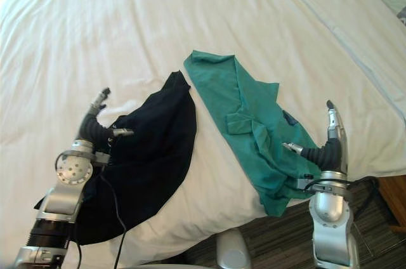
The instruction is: Tidy the bed and pick cloth on bed and put in laundry
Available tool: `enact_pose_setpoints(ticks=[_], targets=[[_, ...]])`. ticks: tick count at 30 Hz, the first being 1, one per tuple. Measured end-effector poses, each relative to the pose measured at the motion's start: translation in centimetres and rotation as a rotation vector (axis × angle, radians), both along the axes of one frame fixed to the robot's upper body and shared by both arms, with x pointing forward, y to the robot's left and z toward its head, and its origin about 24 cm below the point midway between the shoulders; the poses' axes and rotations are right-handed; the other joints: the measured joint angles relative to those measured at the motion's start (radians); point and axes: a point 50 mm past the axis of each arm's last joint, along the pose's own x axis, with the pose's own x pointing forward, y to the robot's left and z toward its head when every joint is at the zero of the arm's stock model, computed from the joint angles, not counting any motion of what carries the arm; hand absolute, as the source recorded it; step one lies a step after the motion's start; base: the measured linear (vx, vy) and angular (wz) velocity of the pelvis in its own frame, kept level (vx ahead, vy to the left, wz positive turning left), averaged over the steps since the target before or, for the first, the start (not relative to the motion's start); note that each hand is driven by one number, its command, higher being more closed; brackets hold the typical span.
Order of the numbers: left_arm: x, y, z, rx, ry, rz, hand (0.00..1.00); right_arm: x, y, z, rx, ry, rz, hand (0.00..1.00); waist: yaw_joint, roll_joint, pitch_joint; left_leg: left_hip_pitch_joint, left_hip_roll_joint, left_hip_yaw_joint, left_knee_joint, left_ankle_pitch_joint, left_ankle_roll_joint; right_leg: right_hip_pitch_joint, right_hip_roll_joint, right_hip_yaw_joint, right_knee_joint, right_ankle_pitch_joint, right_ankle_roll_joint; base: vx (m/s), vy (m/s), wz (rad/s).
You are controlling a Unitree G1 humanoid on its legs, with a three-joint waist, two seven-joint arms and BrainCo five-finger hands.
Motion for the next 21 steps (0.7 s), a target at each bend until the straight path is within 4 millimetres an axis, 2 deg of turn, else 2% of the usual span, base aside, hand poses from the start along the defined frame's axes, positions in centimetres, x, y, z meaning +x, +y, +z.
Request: enact_pose_setpoints(ticks=[5, 10, 13, 15, 17, 19, 20, 21], targets=[[-0.9, -0.9, -1.2, 0.025, 0.054, -0.047, 0.00, -0.8, 0.2, -0.3, 0.004, 0.012, -0.002, 0.00, 0.027, 0.000, 0.000, -0.021, 0.008, 0.021, 0.013, -0.005, 0.000, -0.010, 0.006, 0.011, -0.025, 0.036, 0.003, -0.10, 0.000, -0.05], [-1.0, -0.7, -1.7, 0.128, 0.066, -0.017, 0.00, -0.8, 0.6, -0.5, 0.028, 0.012, 0.000, 0.00, 0.038, -0.004, 0.001, -0.101, 0.029, 0.022, 0.087, -0.025, 0.008, -0.060, 0.007, 0.012, -0.023, 0.061, 0.003, -0.10, -0.009, -0.03], [0.3, 0.5, -3.4, 0.186, 0.140, 0.064, 0.00, -0.1, 1.3, -0.3, 0.034, -0.009, 0.032, 0.00, 0.039, -0.013, 0.008, -0.157, 0.040, 0.022, 0.136, -0.029, 0.013, -0.105, 0.009, 0.019, -0.014, 0.078, 0.001, -0.09, 0.000, -0.03], [1.6, 2.1, -4.0, 0.243, 0.165, 0.186, 0.00, 0.7, 2.2, 0.4, 0.039, -0.056, 0.059, 0.00, 0.039, -0.026, 0.027, -0.210, 0.059, 0.025, 0.187, -0.045, 0.017, -0.145, 0.018, 0.025, -0.007, 0.093, -0.001, -0.12, -0.014, -0.11], [2.4, 2.9, -3.6, 0.276, 0.149, 0.253, 0.00, 1.2, 2.6, 1.0, 0.035, -0.093, 0.078, 0.00, 0.039, -0.034, 0.053, -0.238, 0.074, 0.025, 0.224, -0.055, 0.020, -0.160, 0.024, 0.025, -0.008, 0.104, -0.002, -0.12, -0.016, -0.08], [3.5, 3.2, -2.0, 0.309, 0.080, 0.302, 0.00, 1.5, 2.9, 1.7, 0.027, -0.139, 0.088, 0.00, 0.039, -0.041, 0.078, -0.285, 0.083, 0.023, 0.253, -0.060, 0.026, -0.193, 0.025, 0.025, -0.011, 0.119, 0.002, -0.11, -0.016, -0.02], [3.8, 3.2, -1.4, 0.319, 0.056, 0.313, 1.00, 1.5, 3.1, 2.1, 0.025, -0.159, 0.095, 0.00, 0.042, -0.040, 0.093, -0.299, 0.085, 0.023, 0.261, -0.061, 0.028, -0.201, 0.025, 0.026, -0.017, 0.129, 0.001, -0.09, -0.011, -0.01], [4.1, 3.2, -0.8, 0.326, 0.034, 0.314, 1.00, 1.6, 3.4, 2.8, 0.013, -0.185, 0.110, 0.00, 0.044, -0.038, 0.103, -0.321, 0.086, 0.022, 0.271, -0.061, 0.029, -0.217, 0.024, 0.027, -0.024, 0.138, 0.002, -0.09, -0.010, 0.00]])
